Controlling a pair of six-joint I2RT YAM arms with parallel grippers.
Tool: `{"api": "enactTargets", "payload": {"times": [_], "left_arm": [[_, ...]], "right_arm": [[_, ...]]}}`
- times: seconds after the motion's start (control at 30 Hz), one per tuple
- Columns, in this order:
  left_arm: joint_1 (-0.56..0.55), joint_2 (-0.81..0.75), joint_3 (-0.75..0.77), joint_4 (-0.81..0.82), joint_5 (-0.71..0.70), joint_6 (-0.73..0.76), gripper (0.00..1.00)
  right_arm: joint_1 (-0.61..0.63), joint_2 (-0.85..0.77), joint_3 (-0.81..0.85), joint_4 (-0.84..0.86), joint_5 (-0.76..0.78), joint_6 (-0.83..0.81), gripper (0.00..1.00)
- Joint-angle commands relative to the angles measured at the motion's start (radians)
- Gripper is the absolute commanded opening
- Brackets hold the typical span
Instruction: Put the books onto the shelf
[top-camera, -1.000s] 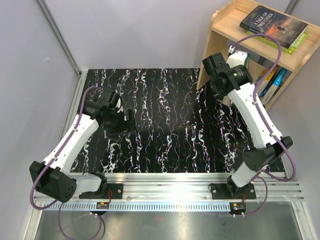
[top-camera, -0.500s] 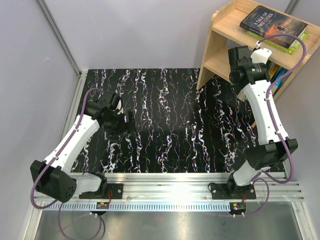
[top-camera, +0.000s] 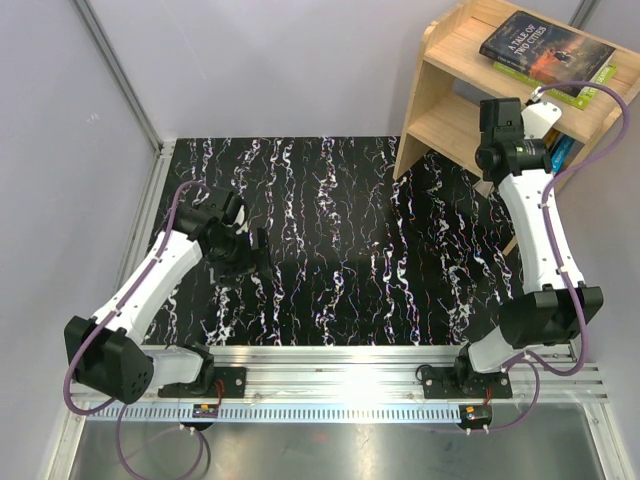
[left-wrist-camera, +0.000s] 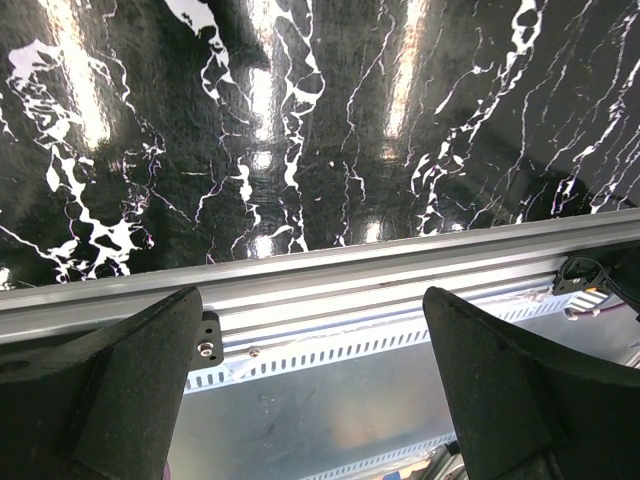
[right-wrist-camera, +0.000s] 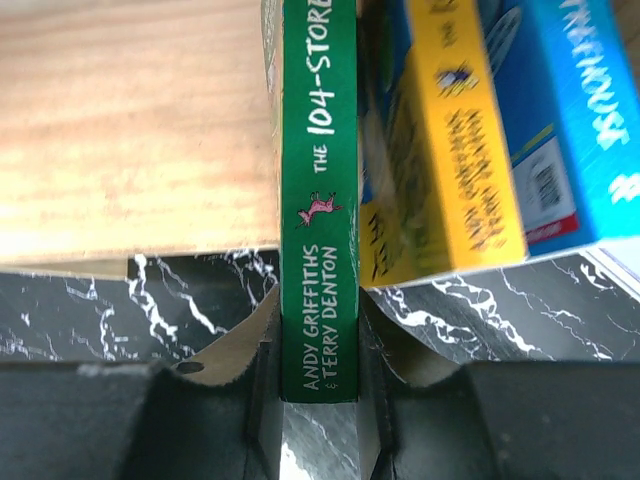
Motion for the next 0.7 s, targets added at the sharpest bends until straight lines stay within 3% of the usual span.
{"api": "enactTargets", "payload": {"times": [0.0, 0.17, 0.3, 0.43, 0.47, 0.57, 0.67], "left_arm": [[0.002, -0.013, -0.021, 0.042, -0.009, -0.01, 0.95], [0.002, -0.013, -0.039, 0.051, -0.012, -0.014, 0.95], [0.002, -0.009, -0.038, 0.051, -0.015, -0.014, 0.94], [0.002, 0.003, -0.032, 0.054, -0.015, -0.011, 0.94], [0.002, 0.008, -0.029, 0.054, -0.015, -0.011, 0.94], [0.004, 0.017, -0.027, 0.057, -0.015, -0.011, 0.94], [0.004, 0.022, -0.026, 0.062, -0.012, -0.008, 0.94]], "right_arm": [[-0.028, -0.005, 0.028, 0.107, 0.025, -0.014, 0.0], [-0.059, 0.027, 0.06, 0.122, 0.033, -0.032, 0.02], [-0.073, 0.065, 0.105, 0.121, 0.03, -0.041, 0.13], [-0.076, 0.094, 0.129, 0.112, 0.016, -0.041, 0.31], [-0.076, 0.096, 0.131, 0.11, 0.015, -0.04, 0.46], [-0.075, 0.093, 0.125, 0.116, 0.012, -0.04, 0.65], [-0.076, 0.084, 0.117, 0.118, 0.012, -0.049, 0.71]]}}
